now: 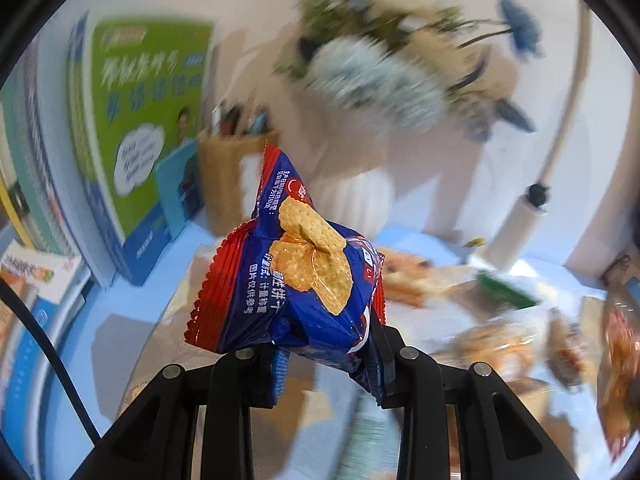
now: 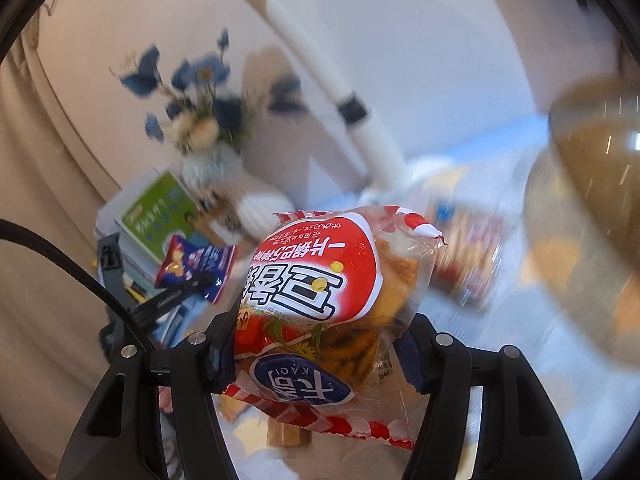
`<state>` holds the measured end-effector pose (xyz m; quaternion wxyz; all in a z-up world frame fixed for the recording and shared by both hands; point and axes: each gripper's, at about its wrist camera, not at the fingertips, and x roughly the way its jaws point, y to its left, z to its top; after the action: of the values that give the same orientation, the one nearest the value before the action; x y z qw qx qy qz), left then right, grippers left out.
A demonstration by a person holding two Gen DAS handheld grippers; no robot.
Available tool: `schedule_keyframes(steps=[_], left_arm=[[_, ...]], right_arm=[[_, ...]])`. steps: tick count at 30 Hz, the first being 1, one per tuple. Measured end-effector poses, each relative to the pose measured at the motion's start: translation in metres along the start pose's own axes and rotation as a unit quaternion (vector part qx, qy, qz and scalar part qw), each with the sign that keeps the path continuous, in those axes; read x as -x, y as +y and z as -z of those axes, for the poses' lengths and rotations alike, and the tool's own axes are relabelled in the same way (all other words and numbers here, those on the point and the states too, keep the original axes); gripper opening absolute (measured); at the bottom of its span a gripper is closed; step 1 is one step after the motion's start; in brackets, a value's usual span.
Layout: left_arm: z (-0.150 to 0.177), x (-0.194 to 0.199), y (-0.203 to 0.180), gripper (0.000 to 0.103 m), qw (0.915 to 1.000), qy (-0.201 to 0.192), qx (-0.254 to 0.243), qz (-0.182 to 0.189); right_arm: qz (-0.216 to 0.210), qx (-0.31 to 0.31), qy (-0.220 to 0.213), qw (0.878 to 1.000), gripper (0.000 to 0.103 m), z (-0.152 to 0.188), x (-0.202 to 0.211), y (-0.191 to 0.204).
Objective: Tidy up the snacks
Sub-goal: 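Carry both bags to the amber bowl and open both tools to drop them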
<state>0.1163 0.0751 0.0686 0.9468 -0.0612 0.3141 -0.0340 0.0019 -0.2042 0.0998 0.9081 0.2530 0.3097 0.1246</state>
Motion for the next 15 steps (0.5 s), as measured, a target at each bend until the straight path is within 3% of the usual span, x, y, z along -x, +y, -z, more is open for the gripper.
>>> schedule_keyframes(steps=[6, 10, 15], left_arm=[[-0.046, 0.058, -0.089, 0.031, 0.9955, -0.031, -0.054, 0.072], [-0.054, 0.084, -0.185, 0.031, 0.9825, -0.030, -0.130, 0.130], [-0.039, 0.084, -0.280, 0.031, 0.9597, 0.007, -0.170, 0.224]], right_arm=[[0.051, 0.030, -0.033, 0.998, 0.062, -0.077, 0.053, -0.009], [0.096, 0.021, -0.051, 0.994, 0.062, -0.122, 0.088, -0.036], [0.162, 0.004, -0.066, 0.985, 0.062, -0.147, 0.118, -0.075]])
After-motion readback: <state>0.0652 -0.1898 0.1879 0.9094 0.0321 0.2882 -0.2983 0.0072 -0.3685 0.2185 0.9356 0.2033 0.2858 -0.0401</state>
